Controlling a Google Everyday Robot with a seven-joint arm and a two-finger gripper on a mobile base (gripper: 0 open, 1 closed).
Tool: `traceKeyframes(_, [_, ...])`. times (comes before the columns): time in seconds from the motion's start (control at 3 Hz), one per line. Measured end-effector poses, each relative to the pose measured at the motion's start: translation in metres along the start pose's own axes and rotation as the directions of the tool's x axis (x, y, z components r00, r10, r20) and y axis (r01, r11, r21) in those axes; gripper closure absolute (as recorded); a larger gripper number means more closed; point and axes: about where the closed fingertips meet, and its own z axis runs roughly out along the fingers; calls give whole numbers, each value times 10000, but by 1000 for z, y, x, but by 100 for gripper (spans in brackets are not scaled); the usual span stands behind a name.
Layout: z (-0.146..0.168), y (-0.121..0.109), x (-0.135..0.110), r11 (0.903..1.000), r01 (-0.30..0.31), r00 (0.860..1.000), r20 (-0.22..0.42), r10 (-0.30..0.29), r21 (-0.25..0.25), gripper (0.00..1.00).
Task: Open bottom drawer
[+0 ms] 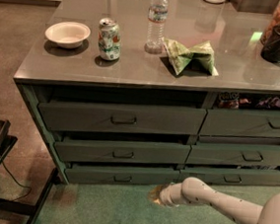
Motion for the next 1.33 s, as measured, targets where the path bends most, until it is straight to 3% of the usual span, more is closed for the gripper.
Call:
traceKeyframes(0.67, [37, 5, 10, 9910, 1340, 9900, -431, -1341, -63, 13])
traceKeyframes(1.0, [51, 0, 11, 9818, 1897, 9802, -572, -1897, -44, 0])
traceKeyframes(1.33, [60, -7, 9, 9733, 2296, 9716, -590, -2289, 40, 0])
